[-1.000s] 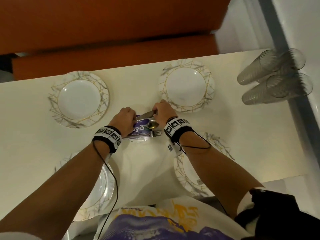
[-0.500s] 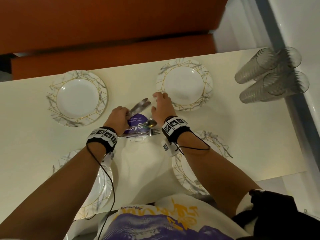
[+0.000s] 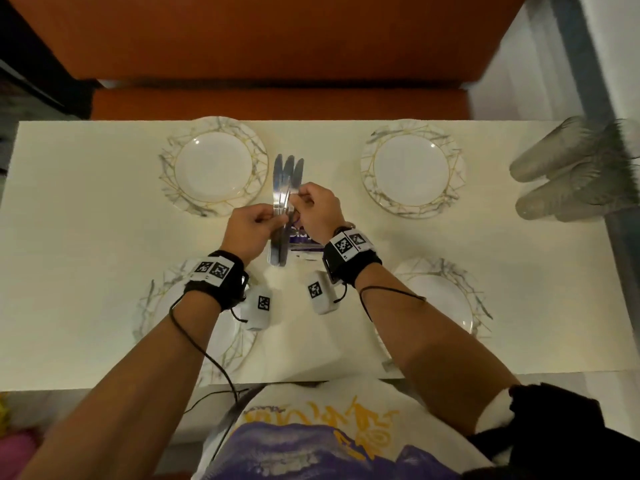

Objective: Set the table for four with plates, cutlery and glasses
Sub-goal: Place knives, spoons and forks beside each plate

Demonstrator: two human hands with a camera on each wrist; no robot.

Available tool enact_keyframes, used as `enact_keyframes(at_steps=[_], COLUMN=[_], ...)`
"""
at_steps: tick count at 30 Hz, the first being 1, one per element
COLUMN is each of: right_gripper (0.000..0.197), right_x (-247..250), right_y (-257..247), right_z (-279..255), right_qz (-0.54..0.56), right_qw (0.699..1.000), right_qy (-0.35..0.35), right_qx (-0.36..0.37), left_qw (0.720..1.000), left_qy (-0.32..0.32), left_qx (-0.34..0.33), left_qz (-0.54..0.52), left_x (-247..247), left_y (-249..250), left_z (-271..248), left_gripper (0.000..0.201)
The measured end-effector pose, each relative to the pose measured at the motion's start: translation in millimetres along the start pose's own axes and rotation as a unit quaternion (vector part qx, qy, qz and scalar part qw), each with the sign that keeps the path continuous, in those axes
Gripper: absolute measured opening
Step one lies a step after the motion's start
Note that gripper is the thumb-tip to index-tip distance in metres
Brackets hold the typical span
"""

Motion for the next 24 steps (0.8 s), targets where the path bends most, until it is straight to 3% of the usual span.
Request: enact_keyframes(at_steps=[4,7,12,18,21,24], right_gripper=[0.015,0.011,0.019,0.019,0.030,0.025], right_x=[-20.1,-41.1,-63.4,-62.1,-51.0,-42.9], right_y=[14.2,40.2,78.5,100.0,89.2,74.6], right_z=[-38.9,-76.7,-125.4,-145.7,-154.6,-166.7], right_qz=[0.035,0.005,-0.107,-0.168,-0.230,-0.270], right_qw=[0.998,0.995,0.991,0.979,0.968,0.961], right_qy=[-0.031,-0.061,-0.042,-0.003,0.023,0.044], right_qx=[-0.044,-0.074,-0.069,-0.117,-0.101,-0.043], left_qw=[0.995,0.992,0.990,0.990,0.991,0.992], left_qy=[0.047,0.073,0.069,0.055,0.047,0.046], left_qx=[0.059,0.082,0.095,0.088,0.083,0.070], left_qz=[-0.072,-0.068,-0.083,-0.096,-0.096,-0.097], left_x=[40.3,72.2,108.8,131.6,138.7,145.5], left_y=[-37.8,-70.5,-105.9,-117.0,-120.4,-119.1], left_z=[-32.0,-55.3,-85.2,-106.5,-110.4,-113.2], left_gripper=[0.009,0.005,0.009,0.006,0.008,0.007])
Point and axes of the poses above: each hand's wrist, its own z-axis towards the middle knuckle, its own x-axis out of the back of the hand, y = z × x, the point moved 8 cm from there along z, towards the middle knuckle, and after that the axes turned 8 degrees about y, right-handed, at the moved point
